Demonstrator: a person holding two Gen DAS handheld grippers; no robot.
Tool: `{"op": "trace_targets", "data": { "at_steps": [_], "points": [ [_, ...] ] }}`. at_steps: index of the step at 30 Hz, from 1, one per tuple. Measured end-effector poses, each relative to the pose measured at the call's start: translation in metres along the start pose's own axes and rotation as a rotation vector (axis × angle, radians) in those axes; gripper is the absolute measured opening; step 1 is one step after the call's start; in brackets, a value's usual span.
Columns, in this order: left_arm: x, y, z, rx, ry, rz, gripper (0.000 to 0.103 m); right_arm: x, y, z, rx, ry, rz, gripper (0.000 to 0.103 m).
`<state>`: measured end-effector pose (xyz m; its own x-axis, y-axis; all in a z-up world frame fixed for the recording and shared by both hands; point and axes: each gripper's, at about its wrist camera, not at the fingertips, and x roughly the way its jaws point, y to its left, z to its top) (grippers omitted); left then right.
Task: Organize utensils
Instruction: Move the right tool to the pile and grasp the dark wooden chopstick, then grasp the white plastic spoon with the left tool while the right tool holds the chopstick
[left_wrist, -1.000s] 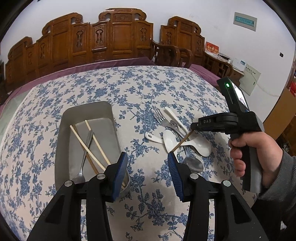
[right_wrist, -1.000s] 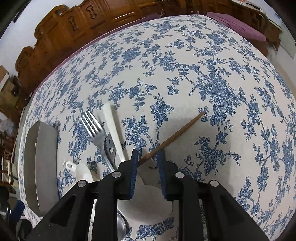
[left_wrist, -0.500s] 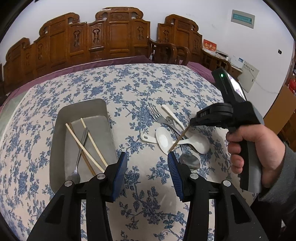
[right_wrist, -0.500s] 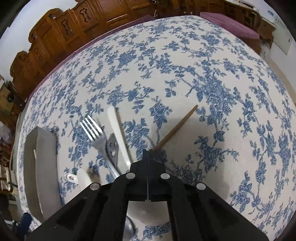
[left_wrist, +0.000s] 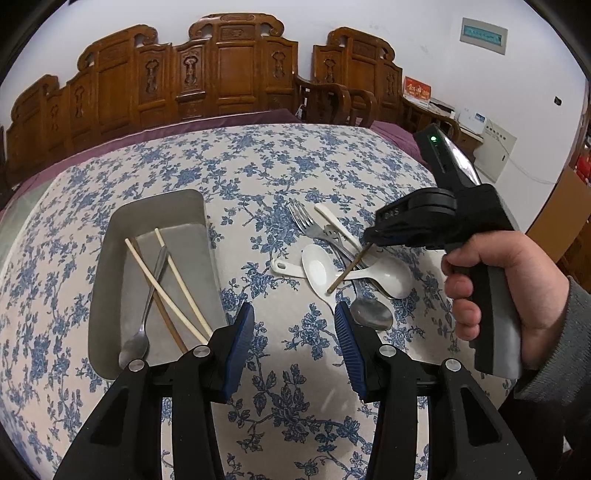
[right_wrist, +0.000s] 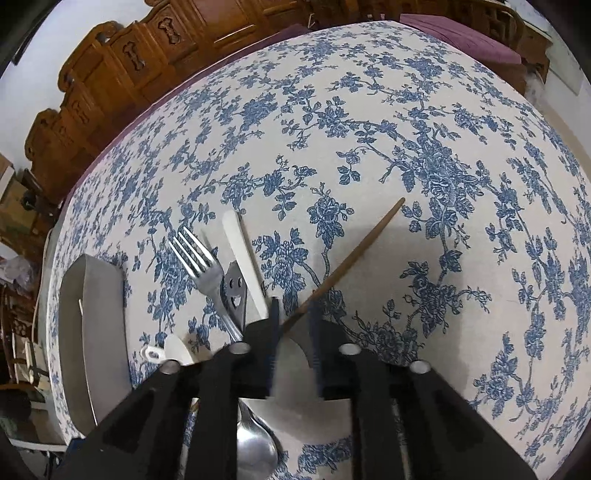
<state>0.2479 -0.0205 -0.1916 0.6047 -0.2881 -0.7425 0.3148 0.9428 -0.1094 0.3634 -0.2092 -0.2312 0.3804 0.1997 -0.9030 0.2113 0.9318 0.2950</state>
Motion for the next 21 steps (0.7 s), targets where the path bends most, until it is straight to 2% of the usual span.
{"op": "trace_targets", "data": {
  "at_steps": [7, 10, 14, 21],
  "points": [
    [-0.004, -0.001, 0.002, 0.001, -0.011, -0.016, 0.043, 0.009, 0.015, 0.004, -0.023, 0.005, -0.100, 0.019],
    [-0.005, -0.001, 0.002, -0.002, -0.013, -0.016, 0.043, 0.009, 0.017, 0.004, -0.011, -0.004, -0.127, 0.015],
    [-0.001, -0.002, -0.001, 0.000, -0.001, -0.008, 0.043, 0.002, 0.015, 0.004, 0.001, -0.018, -0.113, 0.006],
    [0.002, -0.007, -0.007, 0.000, 0.007, 0.003, 0.043, -0.020, 0.002, 0.004, 0.020, -0.036, -0.025, 0.006]
  ]
}}
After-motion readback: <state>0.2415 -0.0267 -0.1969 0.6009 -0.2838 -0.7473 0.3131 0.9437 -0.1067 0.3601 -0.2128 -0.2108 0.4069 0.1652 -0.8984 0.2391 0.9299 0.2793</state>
